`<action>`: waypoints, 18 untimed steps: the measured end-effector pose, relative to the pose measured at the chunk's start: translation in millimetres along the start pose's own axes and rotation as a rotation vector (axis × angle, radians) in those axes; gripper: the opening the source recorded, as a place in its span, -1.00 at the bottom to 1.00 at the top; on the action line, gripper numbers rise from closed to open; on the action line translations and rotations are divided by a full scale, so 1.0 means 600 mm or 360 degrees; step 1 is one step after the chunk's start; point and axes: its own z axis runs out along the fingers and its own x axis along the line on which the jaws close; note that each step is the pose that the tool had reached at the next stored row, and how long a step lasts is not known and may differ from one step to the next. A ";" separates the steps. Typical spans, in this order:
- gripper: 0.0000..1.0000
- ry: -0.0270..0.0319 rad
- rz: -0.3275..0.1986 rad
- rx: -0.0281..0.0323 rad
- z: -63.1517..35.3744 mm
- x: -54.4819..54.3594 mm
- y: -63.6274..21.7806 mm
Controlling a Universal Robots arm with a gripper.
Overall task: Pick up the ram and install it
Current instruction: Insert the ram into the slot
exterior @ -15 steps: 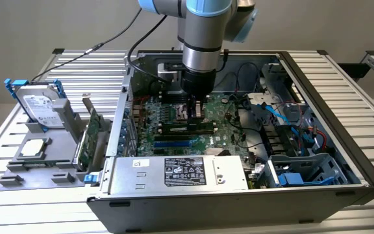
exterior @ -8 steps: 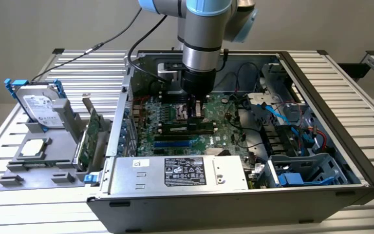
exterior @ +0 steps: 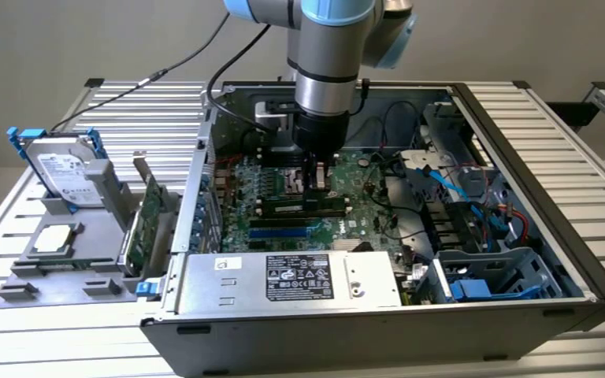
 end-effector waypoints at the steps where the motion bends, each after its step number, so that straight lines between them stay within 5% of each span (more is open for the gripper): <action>1: -0.72 0.00012 0.0000 -0.00007 0.000 0.000 0.000; 18: -0.72 0.00086 0.0000 -0.00048 -0.002 0.000 0.000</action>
